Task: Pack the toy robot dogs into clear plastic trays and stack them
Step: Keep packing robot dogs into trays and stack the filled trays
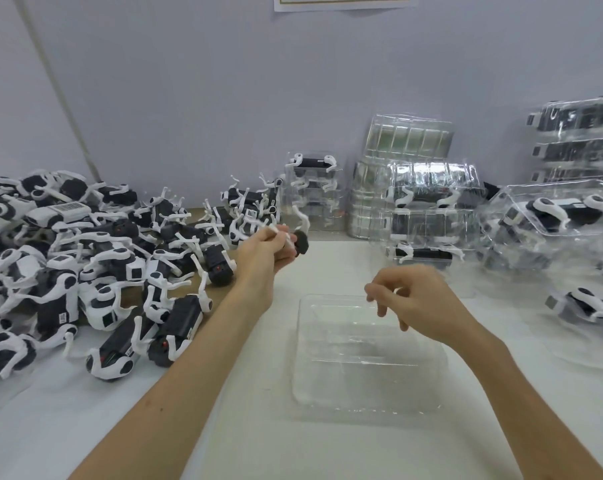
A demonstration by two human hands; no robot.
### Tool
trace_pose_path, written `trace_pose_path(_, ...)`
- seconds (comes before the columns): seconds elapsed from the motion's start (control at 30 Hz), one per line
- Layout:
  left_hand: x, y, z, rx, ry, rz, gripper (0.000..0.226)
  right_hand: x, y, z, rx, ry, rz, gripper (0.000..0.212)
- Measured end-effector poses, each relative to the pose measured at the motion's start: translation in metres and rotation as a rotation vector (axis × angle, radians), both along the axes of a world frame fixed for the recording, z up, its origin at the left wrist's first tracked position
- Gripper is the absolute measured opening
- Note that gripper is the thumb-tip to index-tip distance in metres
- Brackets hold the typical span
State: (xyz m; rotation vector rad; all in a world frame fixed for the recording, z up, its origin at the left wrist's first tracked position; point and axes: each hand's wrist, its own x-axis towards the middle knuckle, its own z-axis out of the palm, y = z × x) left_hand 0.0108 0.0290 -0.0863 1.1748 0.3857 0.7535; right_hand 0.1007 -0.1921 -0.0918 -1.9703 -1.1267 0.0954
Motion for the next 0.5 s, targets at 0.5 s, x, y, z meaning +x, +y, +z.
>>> trace_pose_path(0.5,-0.043,-0.056,-0.006,0.891,0.026,-0.178,0.029,0.007,0.001,0.01,0.627,0.736,-0.068,0.035)
